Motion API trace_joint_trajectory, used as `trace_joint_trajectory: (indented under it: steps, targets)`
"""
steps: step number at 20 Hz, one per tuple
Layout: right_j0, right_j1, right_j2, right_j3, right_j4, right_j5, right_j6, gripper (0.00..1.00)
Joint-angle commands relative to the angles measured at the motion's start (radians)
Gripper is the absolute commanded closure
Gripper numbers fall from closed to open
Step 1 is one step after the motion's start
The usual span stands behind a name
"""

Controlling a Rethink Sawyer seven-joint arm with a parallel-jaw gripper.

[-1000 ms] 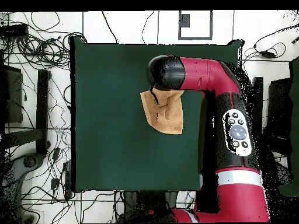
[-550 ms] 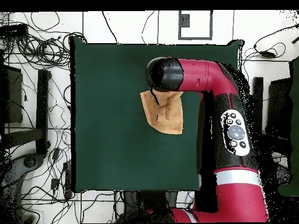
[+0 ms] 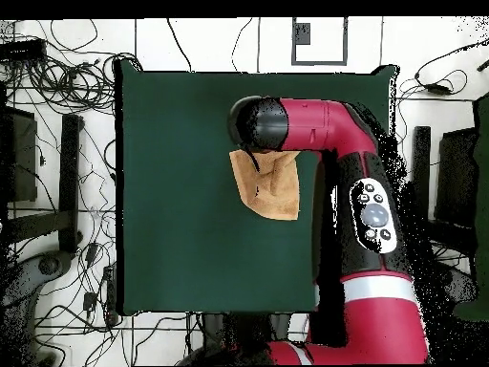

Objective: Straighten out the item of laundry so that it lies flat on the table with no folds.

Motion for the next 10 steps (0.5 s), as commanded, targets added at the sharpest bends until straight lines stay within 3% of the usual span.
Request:
trace_joint_trajectory:
  steps: [1, 10]
  targets:
    - [0.026, 0.063, 0.017, 0.145, 0.016, 0.097, 0.105, 0.00]
    - [0.016, 0.079, 0.010, 0.152, 0.014, 0.049, 0.130, 0.00]
